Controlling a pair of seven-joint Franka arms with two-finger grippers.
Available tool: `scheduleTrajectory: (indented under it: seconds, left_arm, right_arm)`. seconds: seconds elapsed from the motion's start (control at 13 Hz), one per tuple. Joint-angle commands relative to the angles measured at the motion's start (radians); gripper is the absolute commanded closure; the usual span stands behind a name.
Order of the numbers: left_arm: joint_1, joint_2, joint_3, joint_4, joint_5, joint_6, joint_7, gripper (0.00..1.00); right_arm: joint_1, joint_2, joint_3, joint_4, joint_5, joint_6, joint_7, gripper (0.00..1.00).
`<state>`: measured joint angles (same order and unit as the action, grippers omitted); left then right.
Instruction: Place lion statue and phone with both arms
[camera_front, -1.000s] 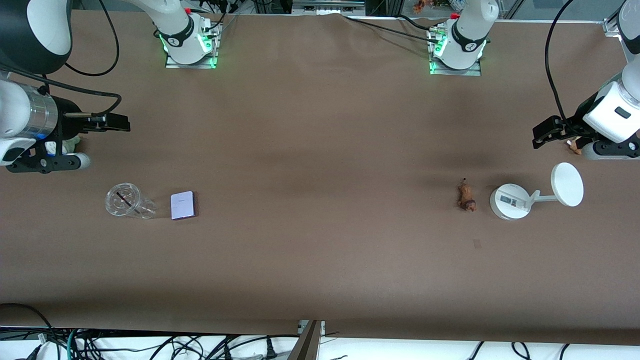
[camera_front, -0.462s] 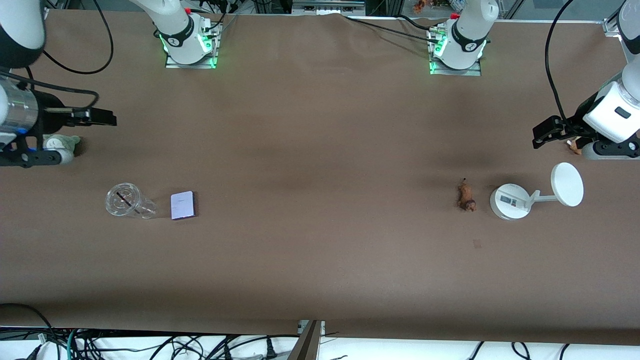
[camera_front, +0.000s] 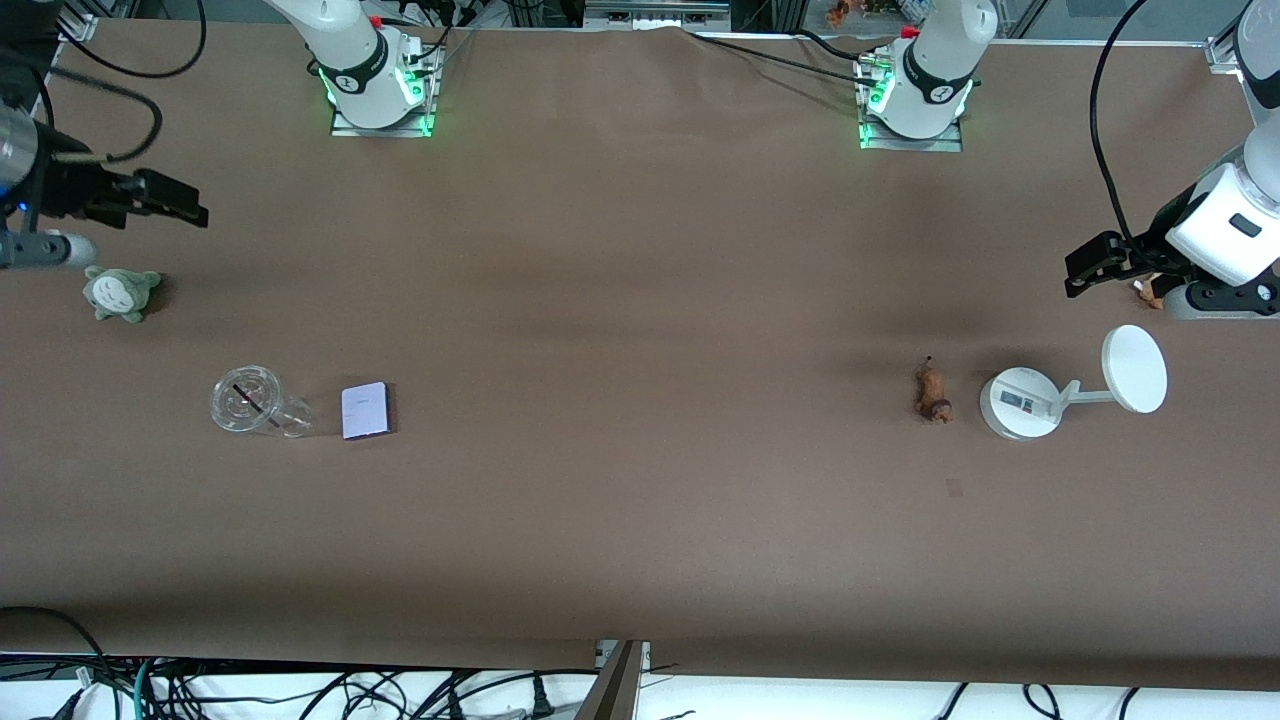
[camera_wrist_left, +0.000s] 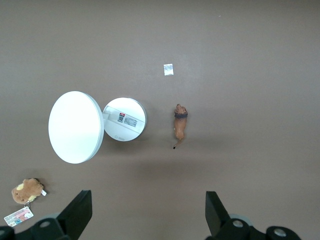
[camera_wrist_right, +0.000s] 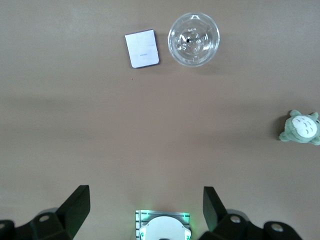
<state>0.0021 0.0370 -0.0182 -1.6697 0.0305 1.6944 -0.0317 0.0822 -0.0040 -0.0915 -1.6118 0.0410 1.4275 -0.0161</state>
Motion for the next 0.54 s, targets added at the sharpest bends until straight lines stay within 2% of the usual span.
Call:
scheduleTrajectory:
  seconds: [0.0, 0.46]
  left_arm:
    - [0.004, -0.006, 0.0, -0.002, -0.024, -0.002, 0.009, 0.0]
    - [0.006, -0.006, 0.0, -0.002, -0.024, -0.002, 0.009, 0.0]
  right_arm:
    - [-0.029, -0.048, 0.029, -0.042, -0.021, 0.014, -0.015, 0.0]
    - [-0.024, -0.034, 0.03, -0.014, -0.035, 0.002, -0.008, 0.0]
